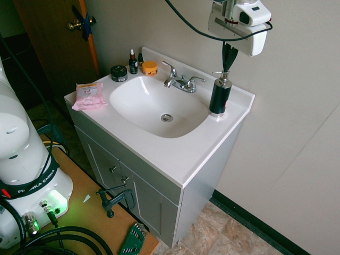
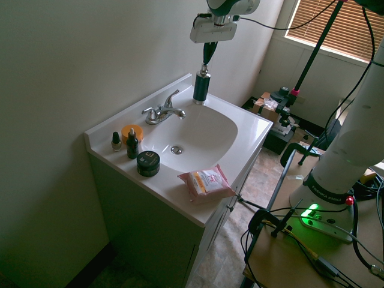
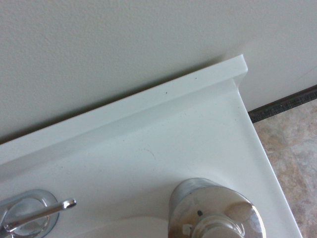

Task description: Sanitize yourself

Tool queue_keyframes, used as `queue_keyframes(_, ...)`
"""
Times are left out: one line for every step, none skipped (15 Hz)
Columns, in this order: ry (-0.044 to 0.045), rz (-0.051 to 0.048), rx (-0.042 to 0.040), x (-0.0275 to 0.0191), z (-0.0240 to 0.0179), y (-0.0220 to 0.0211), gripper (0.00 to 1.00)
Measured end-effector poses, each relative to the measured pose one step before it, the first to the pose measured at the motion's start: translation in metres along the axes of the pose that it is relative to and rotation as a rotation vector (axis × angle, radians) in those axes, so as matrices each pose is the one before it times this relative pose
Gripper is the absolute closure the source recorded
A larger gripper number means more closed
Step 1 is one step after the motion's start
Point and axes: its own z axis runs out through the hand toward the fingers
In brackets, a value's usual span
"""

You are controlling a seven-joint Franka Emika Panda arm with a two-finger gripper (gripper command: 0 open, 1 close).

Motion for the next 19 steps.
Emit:
queue_keyframes(-0.003,-0.00816,0.01664,-0.0008,-0.00471,-0.00114,1.0)
queue_keyframes(0.00119,-0.0163,0.02248,-0.00336,-0.00987,-0.00284,0.0)
queue_keyframes(0.00242,-0.02081,0.01541,-0.00677,-0.00902,-0.00437,0.0)
queue_keyframes(0.00124,-0.02332,0.01428,-0.0109,-0.00933,-0.00557,0.0)
queue_keyframes(-0.0024,-0.027,0.00925,-0.01466,-0.00839,-0.00524,0.0)
queue_keyframes(-0.00126,-0.03033,0.00552,-0.01665,-0.00732,-0.00372,0.0)
queue_keyframes(-0.00122,-0.03381,-0.00375,-0.01788,-0.00389,-0.00181,0.0)
queue_keyframes(-0.00362,-0.02997,-0.00989,-0.01678,0.00017,0.00061,0.0)
queue_keyframes(-0.00593,-0.02585,-0.01385,-0.0155,0.00396,0.00229,0.0)
queue_keyframes(-0.00655,-0.02051,-0.01142,-0.0147,0.0042,0.00375,0.0)
queue_keyframes(-0.00947,-0.01433,-0.00767,-0.01406,0.00473,0.00438,0.0)
queue_keyframes(-0.00791,-0.01106,-0.00416,-0.01392,0.00487,0.00524,0.0)
queue_keyframes(-0.00804,-0.01051,-0.00517,-0.01418,0.00514,0.0061,0.0)
queue_keyframes(-0.00854,-0.00887,-0.00656,-0.01263,0.00422,0.00599,0.0)
queue_keyframes(-0.00506,-0.00694,-0.00362,-0.01116,0.00262,0.0048,0.0)
queue_keyframes(-0.0028,-0.00503,-0.00166,-0.0088,0.00353,0.00371,0.0)
queue_keyframes(-0.00415,-0.00246,-0.00221,-0.00591,0.00462,0.00287,0.0)
queue_keyframes(-0.00549,-0.00073,-0.00324,-0.00374,0.00434,0.00199,0.0)
queue_keyframes(-0.00492,0.00112,-0.00258,-0.00201,0.0037,0.00165,0.0)
